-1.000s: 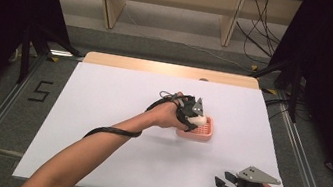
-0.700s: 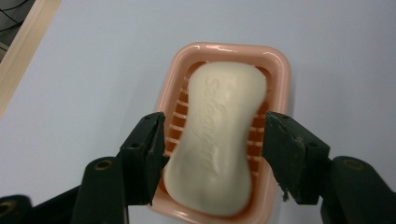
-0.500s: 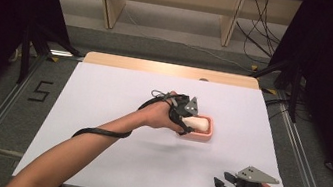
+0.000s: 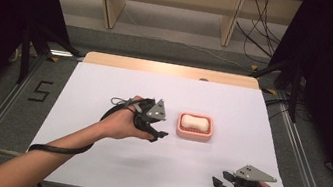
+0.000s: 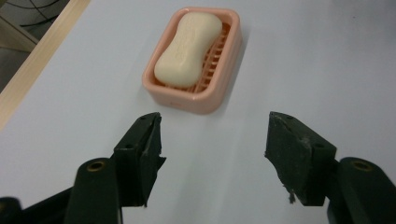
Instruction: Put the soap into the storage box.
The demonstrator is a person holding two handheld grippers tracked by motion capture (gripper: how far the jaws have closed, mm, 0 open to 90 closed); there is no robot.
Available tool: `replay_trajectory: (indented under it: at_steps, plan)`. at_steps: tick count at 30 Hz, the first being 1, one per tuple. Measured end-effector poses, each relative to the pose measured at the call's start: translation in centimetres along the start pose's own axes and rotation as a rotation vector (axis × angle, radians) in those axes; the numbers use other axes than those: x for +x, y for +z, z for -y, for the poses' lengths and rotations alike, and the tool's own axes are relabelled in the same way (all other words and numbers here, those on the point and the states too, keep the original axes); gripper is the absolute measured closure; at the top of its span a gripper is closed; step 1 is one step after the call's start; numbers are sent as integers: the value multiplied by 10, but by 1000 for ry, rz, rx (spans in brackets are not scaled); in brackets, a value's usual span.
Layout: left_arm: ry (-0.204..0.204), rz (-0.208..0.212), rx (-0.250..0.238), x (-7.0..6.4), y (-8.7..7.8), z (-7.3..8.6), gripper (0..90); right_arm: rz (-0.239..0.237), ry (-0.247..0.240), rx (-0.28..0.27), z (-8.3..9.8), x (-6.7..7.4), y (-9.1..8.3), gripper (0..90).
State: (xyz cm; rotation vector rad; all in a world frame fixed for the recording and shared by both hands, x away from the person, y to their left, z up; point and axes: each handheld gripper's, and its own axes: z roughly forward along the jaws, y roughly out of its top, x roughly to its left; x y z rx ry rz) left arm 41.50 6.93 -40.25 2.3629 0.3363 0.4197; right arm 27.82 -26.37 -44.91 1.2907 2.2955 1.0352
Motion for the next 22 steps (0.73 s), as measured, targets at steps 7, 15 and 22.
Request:
replay_trajectory:
  at_steps: [7, 15, 22]
  plan:
    - [-67, -47, 7, -11, -30, 43, 355, -4, -15, 8, -3, 1, 5, 543]
    - [-186, -101, -19, -39, -55, 104, 362, -15, -51, 10, -6, -1, 12, 527]
    - [-224, -142, 2, -59, -72, 135, 357, -27, -47, 13, -12, 1, 15, 520]
